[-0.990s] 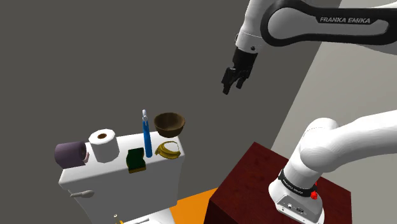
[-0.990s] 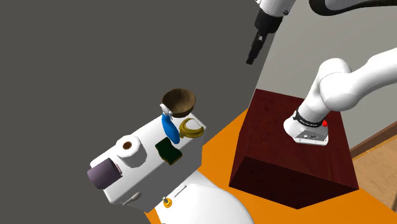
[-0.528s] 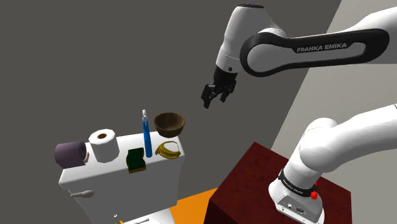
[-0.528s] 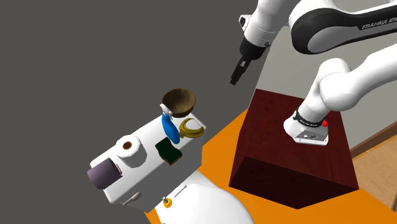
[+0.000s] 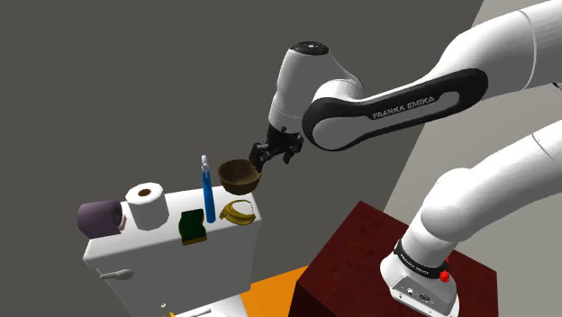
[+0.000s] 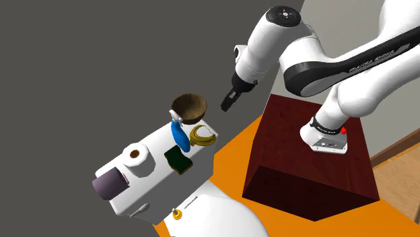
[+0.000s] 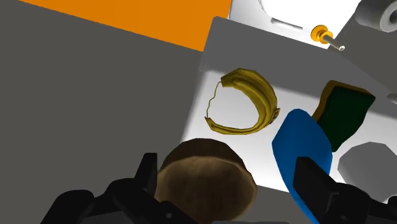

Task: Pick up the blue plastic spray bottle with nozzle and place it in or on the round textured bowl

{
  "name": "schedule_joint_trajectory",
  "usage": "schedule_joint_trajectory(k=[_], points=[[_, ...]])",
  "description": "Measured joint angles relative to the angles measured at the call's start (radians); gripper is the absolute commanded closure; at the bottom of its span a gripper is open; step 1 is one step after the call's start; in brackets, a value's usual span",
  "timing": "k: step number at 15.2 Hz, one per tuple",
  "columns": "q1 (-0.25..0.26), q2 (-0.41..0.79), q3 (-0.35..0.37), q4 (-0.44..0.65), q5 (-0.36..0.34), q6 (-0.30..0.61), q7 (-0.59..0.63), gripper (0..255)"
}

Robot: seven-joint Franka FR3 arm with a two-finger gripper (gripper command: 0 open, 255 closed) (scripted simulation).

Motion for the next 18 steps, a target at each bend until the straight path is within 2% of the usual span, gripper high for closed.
schedule_joint_trajectory(k=[2, 5, 7, 9, 11, 13, 16, 18], points=[[-0.045, 0.078, 0.077, 0.043, -0.058, 0.042, 0.103, 0], [-0.129, 0.207, 0.194, 0.102, -0.188, 0.101, 0.275, 0], [-0.193, 0.325, 0.277, 0.171, -0.330, 0.111, 0.420, 0], [-0.223, 0.447, 0.330, 0.228, -0.495, 0.104, 0.579, 0], [-0.203, 0.579, 0.339, 0.303, -0.668, 0.065, 0.735, 0], [-0.143, 0.698, 0.309, 0.381, -0.807, 0.021, 0.859, 0], [-0.043, 0.836, 0.251, 0.501, -0.941, -0.047, 0.977, 0], [-0.012, 0.883, 0.225, 0.534, -0.985, -0.057, 1.011, 0]])
